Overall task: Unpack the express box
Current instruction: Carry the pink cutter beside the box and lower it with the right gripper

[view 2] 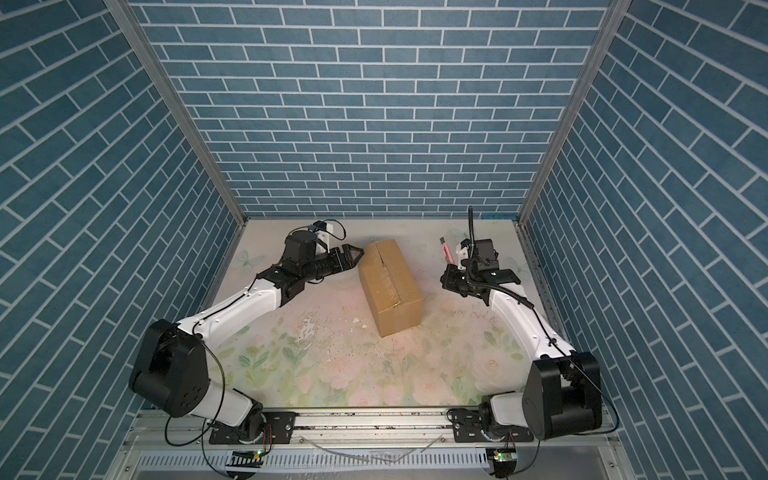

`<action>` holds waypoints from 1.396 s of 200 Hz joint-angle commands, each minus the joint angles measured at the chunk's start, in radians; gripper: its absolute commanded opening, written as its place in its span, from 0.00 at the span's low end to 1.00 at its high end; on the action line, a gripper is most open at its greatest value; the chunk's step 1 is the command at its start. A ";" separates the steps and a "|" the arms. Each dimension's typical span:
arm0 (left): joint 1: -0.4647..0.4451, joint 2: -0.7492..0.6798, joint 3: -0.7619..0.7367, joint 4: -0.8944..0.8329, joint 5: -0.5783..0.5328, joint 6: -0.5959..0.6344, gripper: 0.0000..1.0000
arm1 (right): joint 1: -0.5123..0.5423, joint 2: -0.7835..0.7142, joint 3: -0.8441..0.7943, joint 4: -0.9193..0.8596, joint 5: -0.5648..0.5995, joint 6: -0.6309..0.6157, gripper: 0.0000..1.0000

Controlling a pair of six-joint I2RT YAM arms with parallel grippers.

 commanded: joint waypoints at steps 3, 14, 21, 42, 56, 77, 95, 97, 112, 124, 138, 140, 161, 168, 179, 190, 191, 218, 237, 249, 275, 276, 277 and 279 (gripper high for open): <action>0.007 -0.019 -0.016 -0.037 -0.019 0.027 0.88 | -0.024 -0.003 -0.067 0.303 -0.182 0.109 0.00; 0.006 -0.018 -0.017 -0.038 -0.018 0.027 0.88 | -0.029 0.013 -0.079 0.318 -0.192 0.112 0.00; 0.006 -0.016 -0.017 -0.037 -0.018 0.027 0.88 | -0.033 0.022 -0.089 0.334 -0.203 0.116 0.00; 0.006 -0.013 -0.020 -0.032 -0.013 0.023 0.88 | -0.041 0.047 -0.128 0.398 -0.231 0.130 0.00; 0.006 -0.016 -0.025 -0.031 -0.015 0.022 0.88 | -0.045 0.067 -0.165 0.469 -0.261 0.146 0.00; 0.005 -0.022 -0.029 -0.034 -0.017 0.022 0.88 | -0.051 0.108 -0.200 0.543 -0.288 0.171 0.00; 0.005 -0.027 -0.034 -0.036 -0.017 0.023 0.88 | -0.053 0.139 -0.218 0.589 -0.295 0.190 0.00; 0.005 -0.028 -0.034 -0.036 -0.017 0.024 0.88 | -0.053 0.141 -0.218 0.589 -0.295 0.190 0.00; 0.005 -0.031 -0.037 -0.039 -0.017 0.023 0.88 | -0.053 0.165 -0.223 0.604 -0.295 0.194 0.00; 0.005 -0.033 -0.037 -0.040 -0.016 0.024 0.88 | -0.053 0.184 -0.224 0.608 -0.292 0.195 0.00; 0.006 -0.034 -0.040 -0.040 -0.017 0.024 0.88 | -0.053 0.208 -0.221 0.599 -0.283 0.195 0.00; 0.006 -0.035 -0.040 -0.040 -0.017 0.024 0.88 | -0.053 0.212 -0.222 0.596 -0.281 0.195 0.00; 0.006 -0.036 -0.042 -0.040 -0.016 0.024 0.88 | -0.053 0.246 -0.223 0.590 -0.269 0.195 0.00; 0.005 -0.037 -0.042 -0.042 -0.017 0.024 0.88 | -0.053 0.255 -0.225 0.591 -0.266 0.195 0.00; 0.006 -0.038 -0.042 -0.042 -0.016 0.025 0.88 | -0.053 0.266 -0.229 0.593 -0.261 0.195 0.00; 0.006 -0.040 -0.043 -0.042 -0.015 0.024 0.88 | -0.053 0.274 -0.233 0.599 -0.260 0.195 0.00; 0.006 -0.041 -0.043 -0.042 -0.016 0.024 0.88 | -0.053 0.275 -0.234 0.599 -0.259 0.195 0.00; 0.006 -0.040 -0.043 -0.043 -0.015 0.024 0.88 | -0.053 0.289 -0.242 0.605 -0.259 0.195 0.00; 0.006 -0.041 -0.046 -0.044 -0.014 0.023 0.88 | -0.053 0.297 -0.243 0.611 -0.259 0.194 0.00; 0.005 -0.042 -0.047 -0.045 -0.014 0.023 0.88 | -0.053 0.304 -0.245 0.614 -0.261 0.194 0.00; 0.006 -0.050 -0.053 -0.047 -0.016 0.023 0.88 | -0.053 0.330 -0.244 0.623 -0.266 0.195 0.00; 0.006 -0.048 -0.054 -0.048 -0.017 0.023 0.88 | -0.053 0.331 -0.244 0.625 -0.267 0.195 0.00; 0.005 -0.049 -0.054 -0.048 -0.017 0.023 0.88 | -0.053 0.332 -0.246 0.625 -0.266 0.194 0.00; 0.005 -0.050 -0.054 -0.048 -0.017 0.023 0.88 | -0.053 0.333 -0.246 0.626 -0.267 0.196 0.00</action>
